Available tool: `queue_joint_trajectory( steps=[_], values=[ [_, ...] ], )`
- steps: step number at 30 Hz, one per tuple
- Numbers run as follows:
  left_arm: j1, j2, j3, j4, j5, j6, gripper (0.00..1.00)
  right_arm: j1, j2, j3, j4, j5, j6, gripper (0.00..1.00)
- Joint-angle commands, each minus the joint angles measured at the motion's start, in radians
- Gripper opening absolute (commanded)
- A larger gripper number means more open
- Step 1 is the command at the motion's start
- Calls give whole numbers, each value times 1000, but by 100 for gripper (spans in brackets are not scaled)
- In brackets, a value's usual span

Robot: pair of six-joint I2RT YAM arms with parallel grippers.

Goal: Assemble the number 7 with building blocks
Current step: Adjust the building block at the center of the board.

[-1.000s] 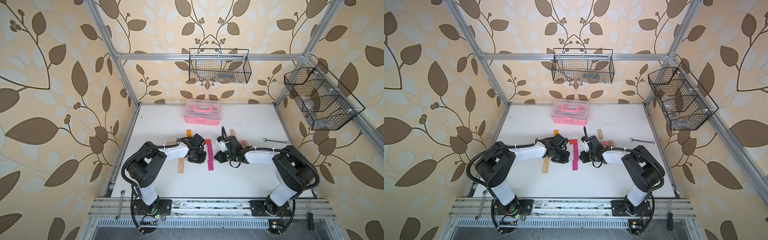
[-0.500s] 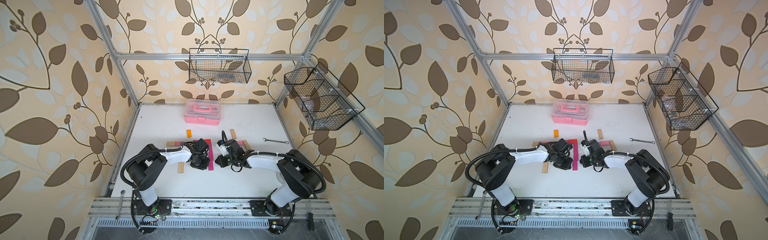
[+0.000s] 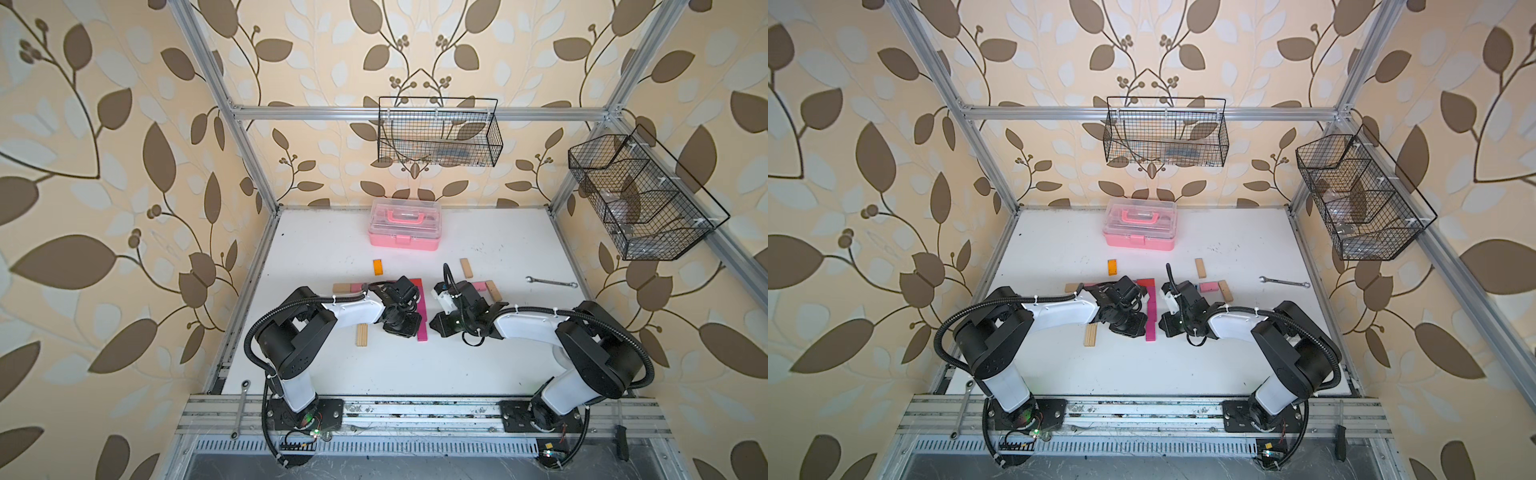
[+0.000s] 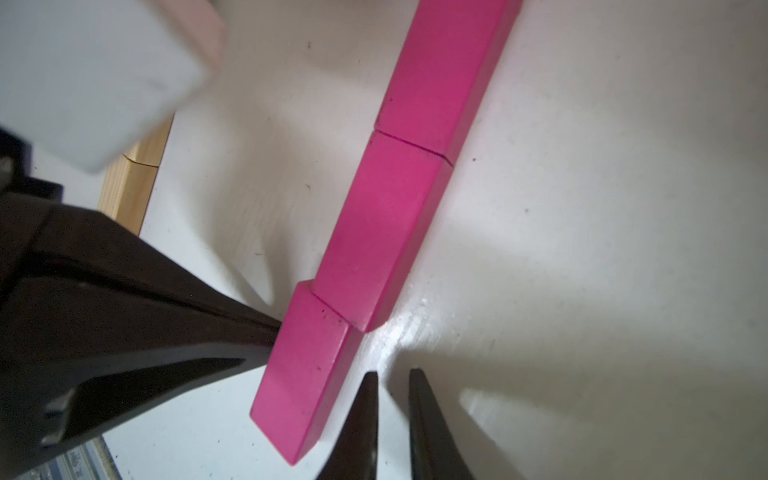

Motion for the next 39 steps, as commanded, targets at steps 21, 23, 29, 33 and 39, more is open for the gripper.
queue_joint_trajectory(
  steps=[21, 23, 29, 33, 39],
  values=[
    [9, -53, 16, -117, -104, 36, 0, -42, -24, -18, -56, -15, -4, 17],
    [14, -93, 20, -156, -128, 59, 5, -66, -71, -5, -77, -22, -18, 17],
    [19, -288, 7, -229, -210, 126, 71, -158, -180, 75, -228, 33, -87, 35],
    [25, -417, 14, -279, -248, 179, 99, -244, -179, 170, -317, 66, -135, 51],
    [33, -555, 6, -281, -248, 250, 99, -346, -68, 343, -406, 109, -200, 63]
  ],
)
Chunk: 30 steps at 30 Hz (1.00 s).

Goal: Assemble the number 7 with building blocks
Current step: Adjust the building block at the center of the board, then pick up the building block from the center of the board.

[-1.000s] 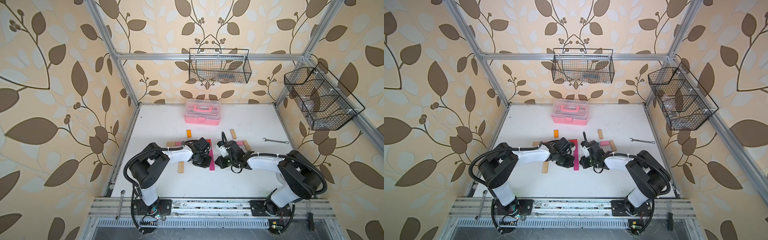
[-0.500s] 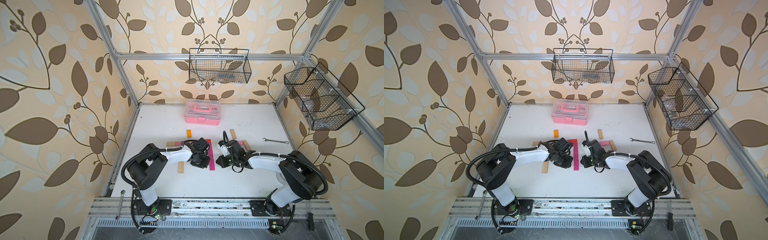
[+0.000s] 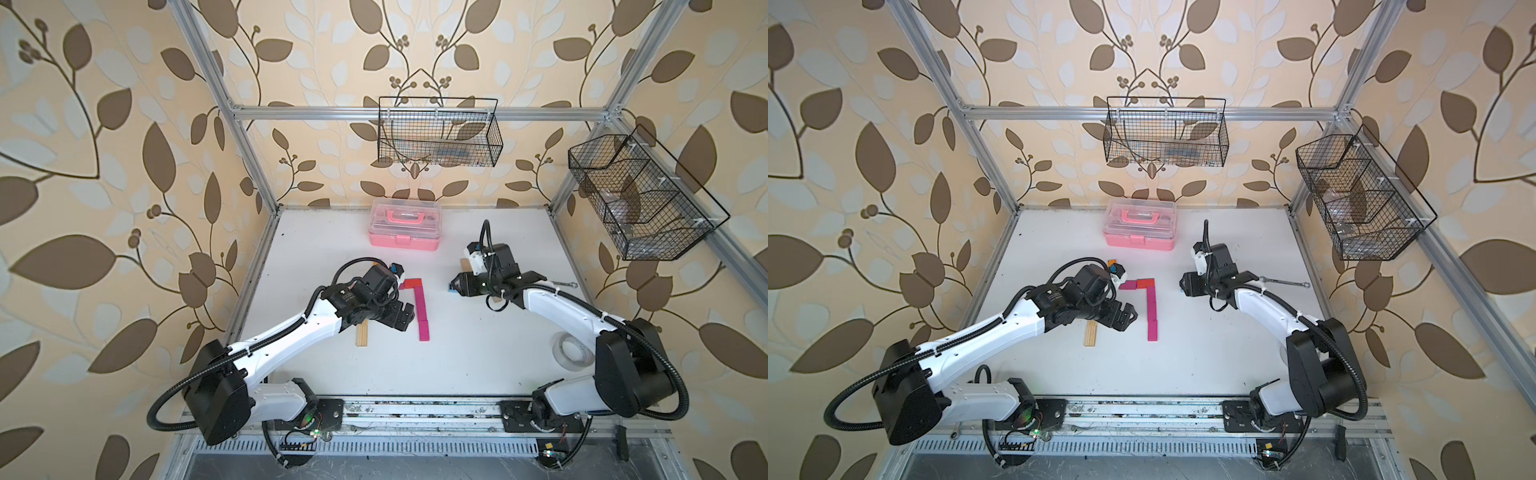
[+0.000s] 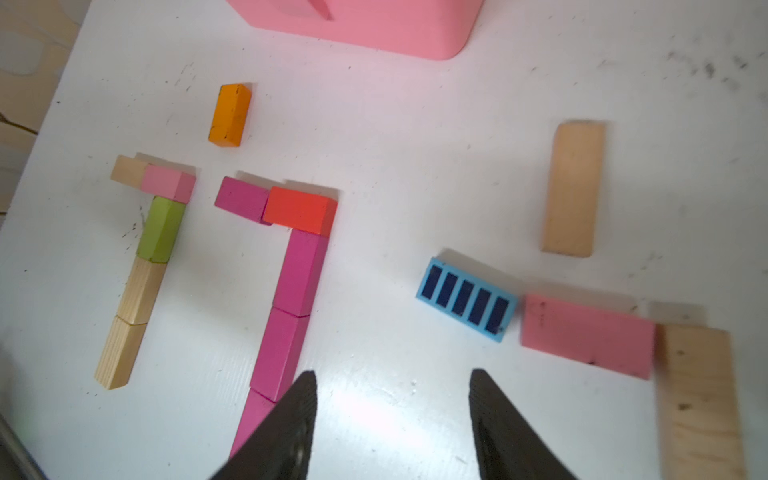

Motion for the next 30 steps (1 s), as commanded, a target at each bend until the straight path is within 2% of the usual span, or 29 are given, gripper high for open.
queue_joint_trajectory(
  steps=[1, 9, 12, 16, 19, 27, 30],
  values=[
    [12, -65, 3, -26, -30, 74, 99, -39, 71, 77, -90, 41, -68, 63],
    [17, -176, -33, 25, -13, 86, 99, -96, 304, 303, -177, 112, -94, 63],
    [17, -182, -40, 47, -2, 86, 99, -100, 389, 394, -209, 153, -112, 59],
    [17, -163, -37, 94, 44, 82, 99, -108, 480, 477, -256, 138, -171, 56],
    [17, -151, -29, 103, 53, 90, 99, -111, 536, 537, -306, 189, -202, 55],
    [19, -152, -44, 147, 69, 87, 99, -120, 595, 579, -356, 169, -273, 52],
    [19, -131, -32, 156, 87, 90, 99, -121, 608, 576, -354, 166, -278, 43]
  ],
)
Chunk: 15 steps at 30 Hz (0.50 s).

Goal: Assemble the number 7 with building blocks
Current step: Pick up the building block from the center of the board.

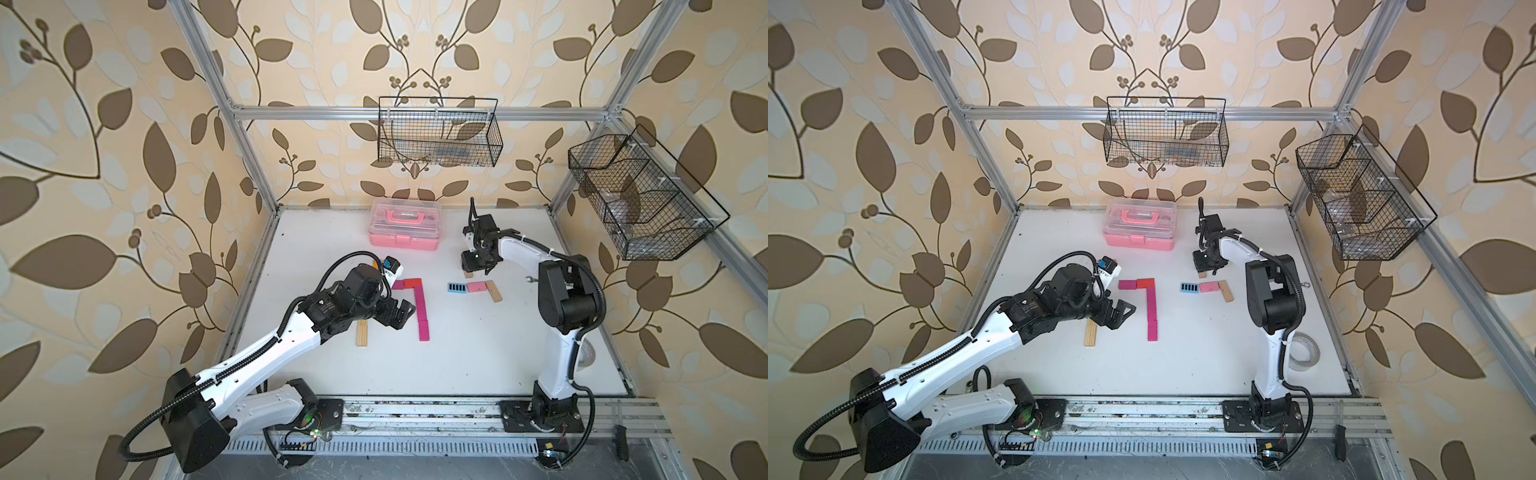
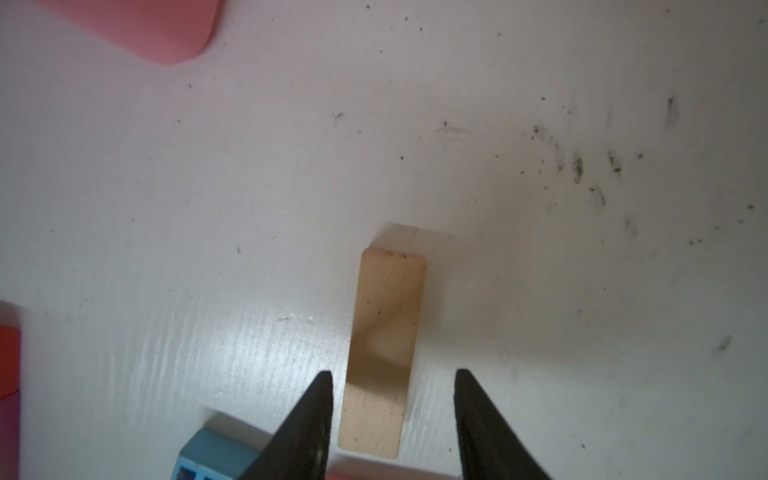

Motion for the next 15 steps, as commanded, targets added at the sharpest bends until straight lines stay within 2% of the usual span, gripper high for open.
queue_joint_trajectory(
  steps=[1, 5, 9, 15],
  values=[
    [12, 21, 13, 42, 42, 25, 99, -1, 33, 25, -40, -5, -41, 42],
    [12, 40, 30, 42, 48, 34, 99, 1, 34, 14, -29, -14, -49, 39],
    [12, 57, 31, 65, 52, 34, 99, 10, 14, -16, -14, -10, -66, 28],
    [12, 159, 82, 92, 82, 40, 99, -3, -92, -130, 74, -28, -17, 27]
  ],
)
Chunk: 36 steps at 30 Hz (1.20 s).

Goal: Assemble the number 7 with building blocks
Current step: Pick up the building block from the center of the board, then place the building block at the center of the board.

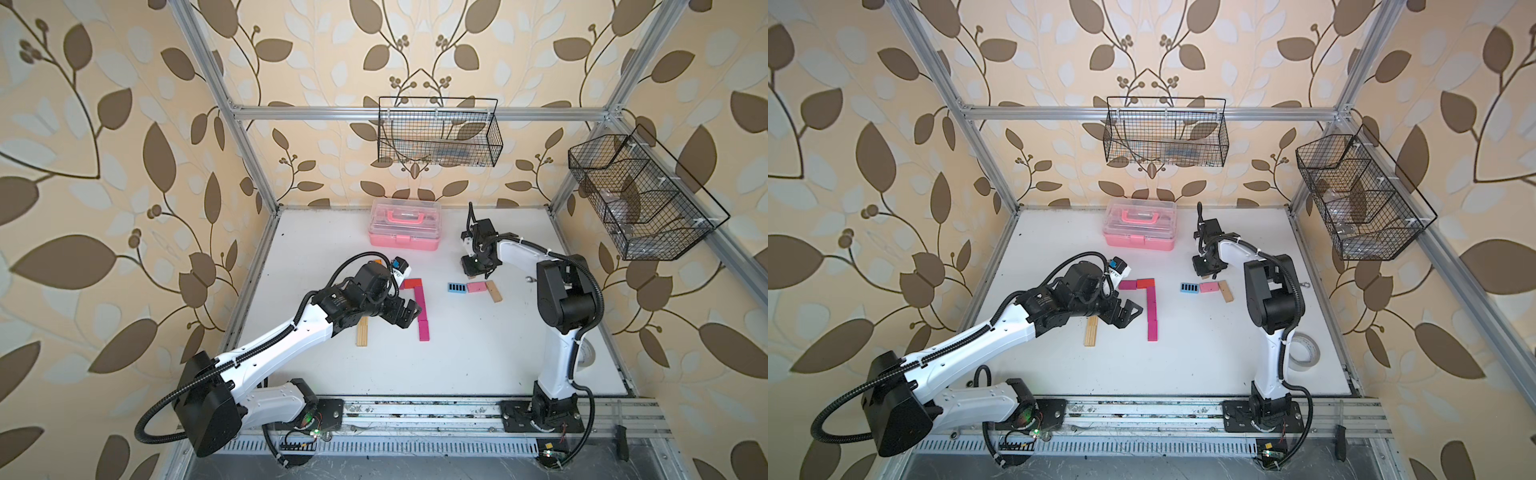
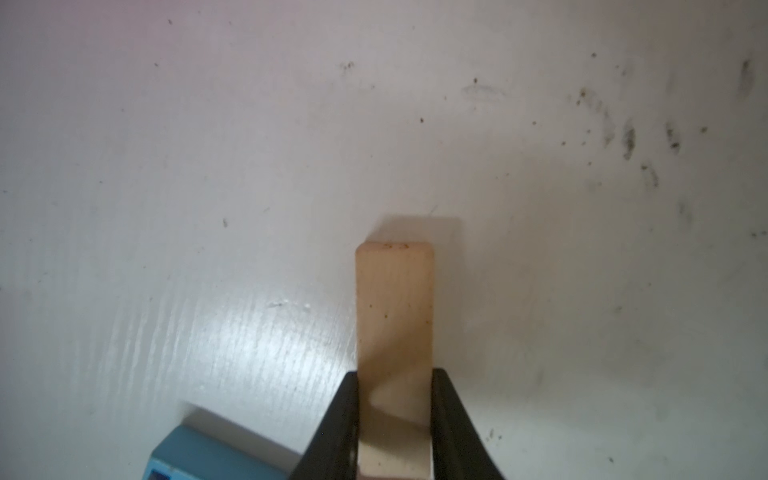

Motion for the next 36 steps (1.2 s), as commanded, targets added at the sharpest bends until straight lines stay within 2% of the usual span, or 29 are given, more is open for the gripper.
queue_joint_trajectory(
  steps=[1, 10, 17, 22, 25, 32, 36],
  values=[
    [12, 48, 62, 58, 43, 21, 99, -6, -89, -75, 50, -31, 15, 27],
    [12, 213, 125, 164, 101, 29, 99, -6, -354, -324, 169, -53, 133, 27],
    [10, 450, 256, 207, 124, 31, 99, -23, -531, -511, 235, -90, 222, 27],
    [9, 556, 331, 188, 132, 60, 99, -47, -451, -461, 263, -122, 207, 27],
    [6, 580, 352, 180, 94, 95, 99, -51, -386, -406, 283, -125, 199, 27],
    [6, 681, 470, 91, 40, 226, 99, -49, -191, -228, 259, -87, 206, 27],
    [6, 719, 526, 52, 41, 245, 99, -47, -143, -215, 239, -79, 215, 27]
  ],
)
